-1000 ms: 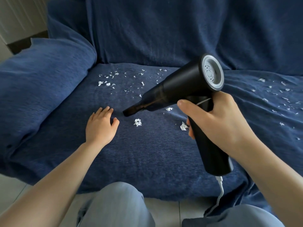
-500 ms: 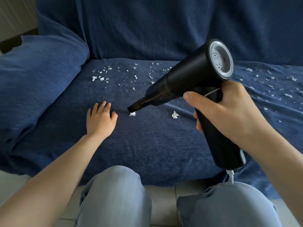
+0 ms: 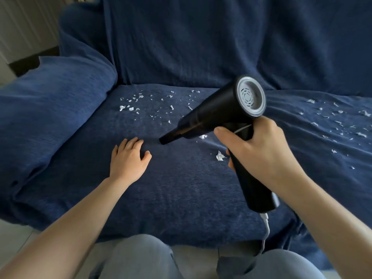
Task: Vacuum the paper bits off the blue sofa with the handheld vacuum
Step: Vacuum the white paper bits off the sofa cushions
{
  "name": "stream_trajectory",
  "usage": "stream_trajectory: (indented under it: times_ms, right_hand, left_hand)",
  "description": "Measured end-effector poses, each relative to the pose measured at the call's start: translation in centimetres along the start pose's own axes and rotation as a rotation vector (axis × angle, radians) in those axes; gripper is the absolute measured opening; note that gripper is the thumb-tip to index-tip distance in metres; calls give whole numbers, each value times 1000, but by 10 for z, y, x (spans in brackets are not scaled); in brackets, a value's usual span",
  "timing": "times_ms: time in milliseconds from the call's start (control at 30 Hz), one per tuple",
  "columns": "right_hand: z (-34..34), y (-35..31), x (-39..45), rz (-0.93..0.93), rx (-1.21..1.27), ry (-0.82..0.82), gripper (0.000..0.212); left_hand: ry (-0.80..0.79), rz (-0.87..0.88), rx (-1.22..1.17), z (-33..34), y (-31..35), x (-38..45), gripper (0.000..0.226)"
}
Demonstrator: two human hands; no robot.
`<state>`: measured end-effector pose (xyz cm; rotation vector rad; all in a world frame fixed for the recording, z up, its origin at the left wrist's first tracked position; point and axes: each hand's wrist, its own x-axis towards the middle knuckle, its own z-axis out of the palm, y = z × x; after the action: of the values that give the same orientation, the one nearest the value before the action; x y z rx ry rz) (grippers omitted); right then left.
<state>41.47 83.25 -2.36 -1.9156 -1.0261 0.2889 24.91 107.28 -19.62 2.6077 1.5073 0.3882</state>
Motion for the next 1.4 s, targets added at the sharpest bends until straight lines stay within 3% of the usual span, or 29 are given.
stream_trajectory:
  times_ms: [433,867,1233,1400]
  right_hand:
    - [90,-11,111,-62,74,-82,23]
    - [112,-21,166,-88,-7,-42,26]
    - [125,-26,172,-99,36,-131,27]
    - [134,-27,182,-117,24,-73,27]
  left_hand:
    - [88,-39,-54,-3,-31,87,44]
    - [154,-33,-94,-1,-55,114,39]
    - [209,-53,-116,16,-61,111,40]
    - [197,-54,-104,16,-60,111,41]
